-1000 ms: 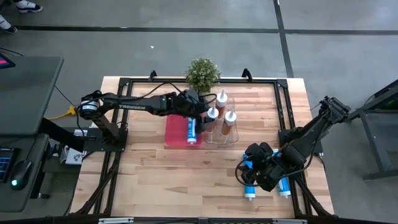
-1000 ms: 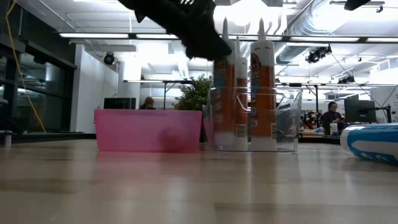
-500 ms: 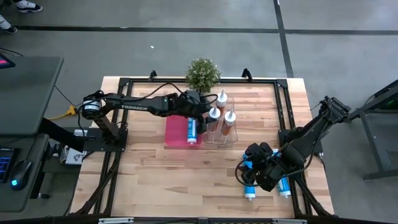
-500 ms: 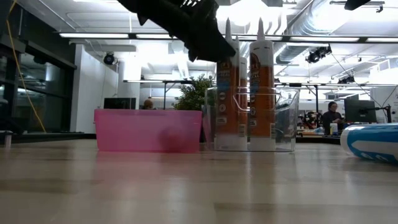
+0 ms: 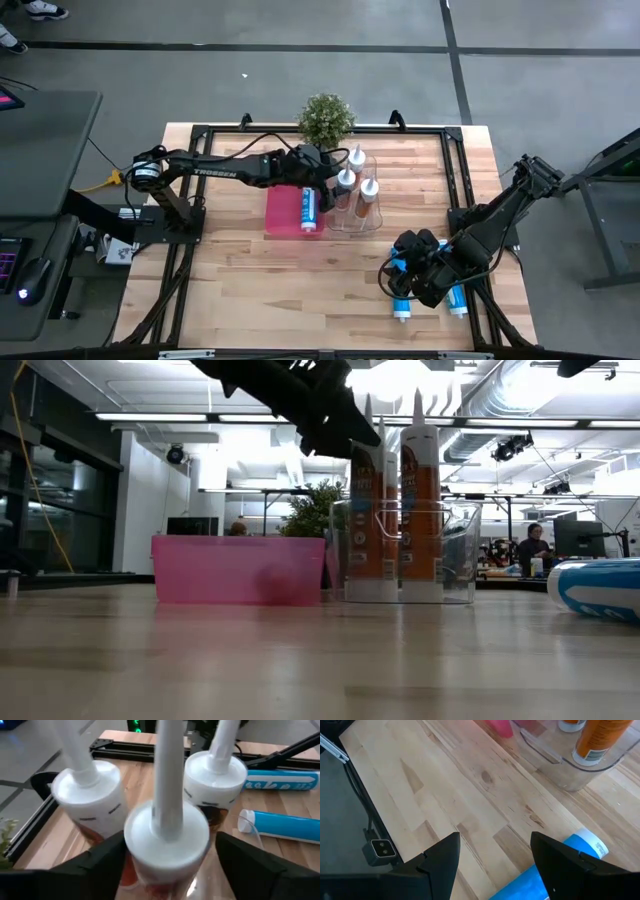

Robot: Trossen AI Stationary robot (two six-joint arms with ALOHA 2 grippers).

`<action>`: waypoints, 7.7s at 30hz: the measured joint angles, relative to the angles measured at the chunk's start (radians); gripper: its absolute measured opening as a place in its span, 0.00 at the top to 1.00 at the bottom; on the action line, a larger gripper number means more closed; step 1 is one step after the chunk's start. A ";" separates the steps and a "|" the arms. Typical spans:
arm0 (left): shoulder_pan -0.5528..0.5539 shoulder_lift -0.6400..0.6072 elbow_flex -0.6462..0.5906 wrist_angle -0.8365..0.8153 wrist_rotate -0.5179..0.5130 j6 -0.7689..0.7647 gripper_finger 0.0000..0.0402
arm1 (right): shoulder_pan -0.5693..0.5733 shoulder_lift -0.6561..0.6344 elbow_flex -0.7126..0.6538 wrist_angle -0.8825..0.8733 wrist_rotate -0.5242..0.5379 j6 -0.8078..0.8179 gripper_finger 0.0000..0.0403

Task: Pick & place silicon tubes, Sealant and Lysol wipes
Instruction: Put the left blue sealant into the pink bin

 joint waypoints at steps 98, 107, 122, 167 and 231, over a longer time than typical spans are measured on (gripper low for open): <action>0.000 -1.327 -0.876 -0.256 0.291 -0.429 0.19 | -0.061 0.153 -0.108 -0.046 -0.556 0.681 0.41; 0.000 -1.327 -0.876 -0.259 0.337 -0.436 0.19 | -0.073 0.258 -0.108 -0.032 -0.580 0.691 0.41; 0.000 -1.503 -0.875 -0.410 0.332 -0.484 0.19 | -0.092 0.274 -0.108 -0.012 -0.578 0.692 0.41; 0.000 -1.660 -0.875 -0.531 0.261 -0.471 0.19 | -0.168 0.273 -0.247 0.164 -0.621 0.708 0.13; 0.000 -1.660 -0.874 -0.544 0.199 -0.499 0.19 | -0.156 0.196 -0.082 0.625 -0.151 0.256 0.48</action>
